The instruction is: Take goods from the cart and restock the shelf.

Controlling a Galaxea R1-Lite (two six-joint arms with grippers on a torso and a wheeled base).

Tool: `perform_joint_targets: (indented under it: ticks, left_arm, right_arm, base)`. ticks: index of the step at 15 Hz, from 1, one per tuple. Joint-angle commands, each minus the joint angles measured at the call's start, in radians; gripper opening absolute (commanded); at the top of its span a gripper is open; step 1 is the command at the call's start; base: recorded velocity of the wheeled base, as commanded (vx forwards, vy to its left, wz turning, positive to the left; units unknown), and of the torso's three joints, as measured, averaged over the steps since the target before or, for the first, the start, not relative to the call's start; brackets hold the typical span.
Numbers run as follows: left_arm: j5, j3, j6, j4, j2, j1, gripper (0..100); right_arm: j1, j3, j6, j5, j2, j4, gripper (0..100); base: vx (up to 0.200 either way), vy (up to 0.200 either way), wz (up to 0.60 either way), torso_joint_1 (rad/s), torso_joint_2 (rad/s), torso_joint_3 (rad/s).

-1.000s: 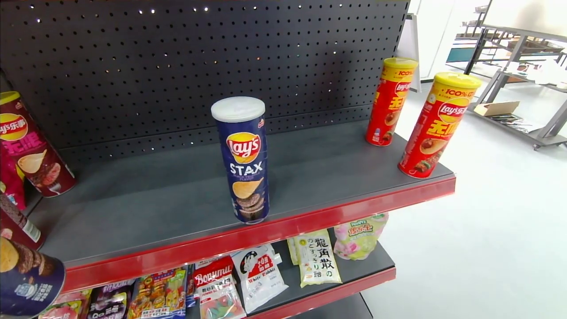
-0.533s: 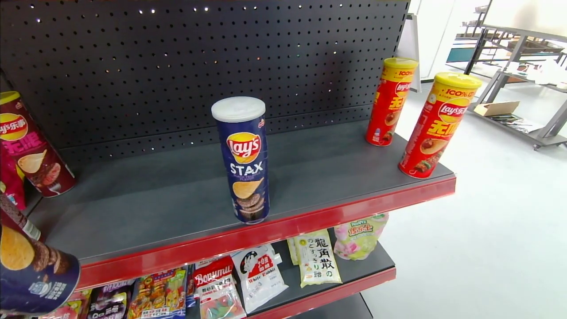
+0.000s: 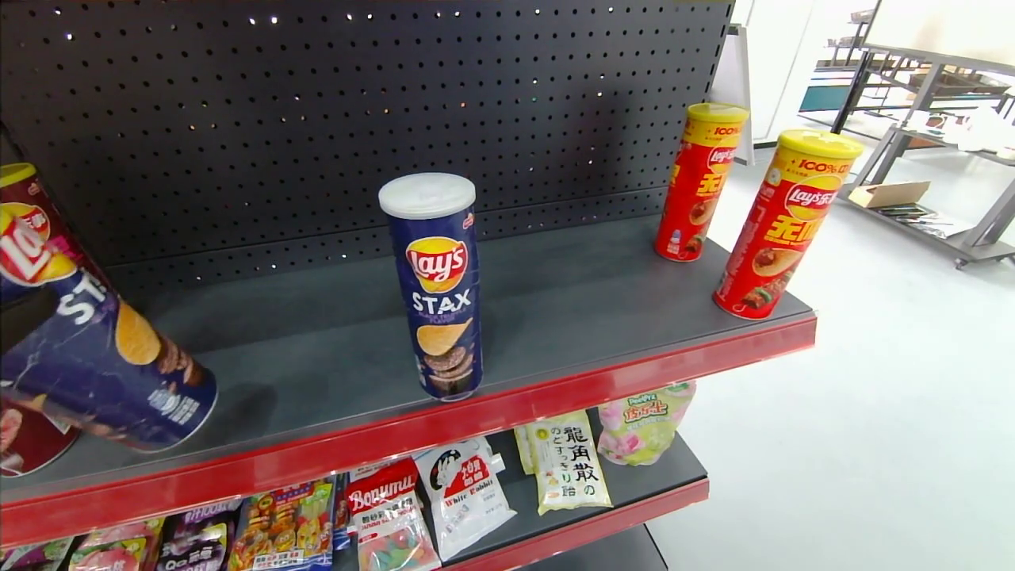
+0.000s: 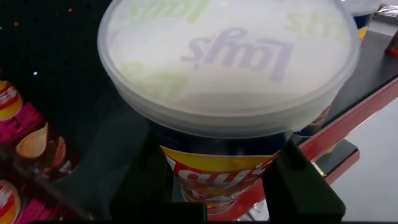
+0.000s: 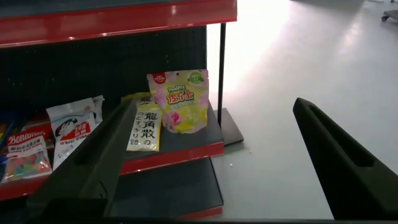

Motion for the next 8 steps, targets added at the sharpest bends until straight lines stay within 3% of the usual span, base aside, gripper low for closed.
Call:
perform_joint_targets:
  ticks: [1,4,7,8]
  left_arm:
    - [-0.036,-0.016,-0.003,-0.113,0.212,-0.016,0]
    - [-0.082,-0.104,-0.018,-0.202,0.394,-0.041,0]
    - [-0.088,-0.128,-0.025,-0.282,0.507,-0.058,0]
    - [-0.083,-0.135,-0.025,-0.299,0.547,-0.088,0]
  right_arm:
    - [0.0,0.0,0.0,0.001,-0.001,0.0,100]
    - [0.0,0.0,0.0,0.001,-0.001,0.0,100]
    - [0.0,0.0,0.0,0.001,-0.001,0.0,100]
    - [0.0,0.0,0.0,0.001,-0.001,0.0,100]
  base:
    - [0.0,0.0,0.0,0.0,0.0,0.0]
    - [0.0,0.0,0.0,0.0,0.0,0.0]
    - [0.0,0.0,0.0,0.0,0.0,0.0]
    - [0.0,0.0,0.0,0.0,0.0,0.0]
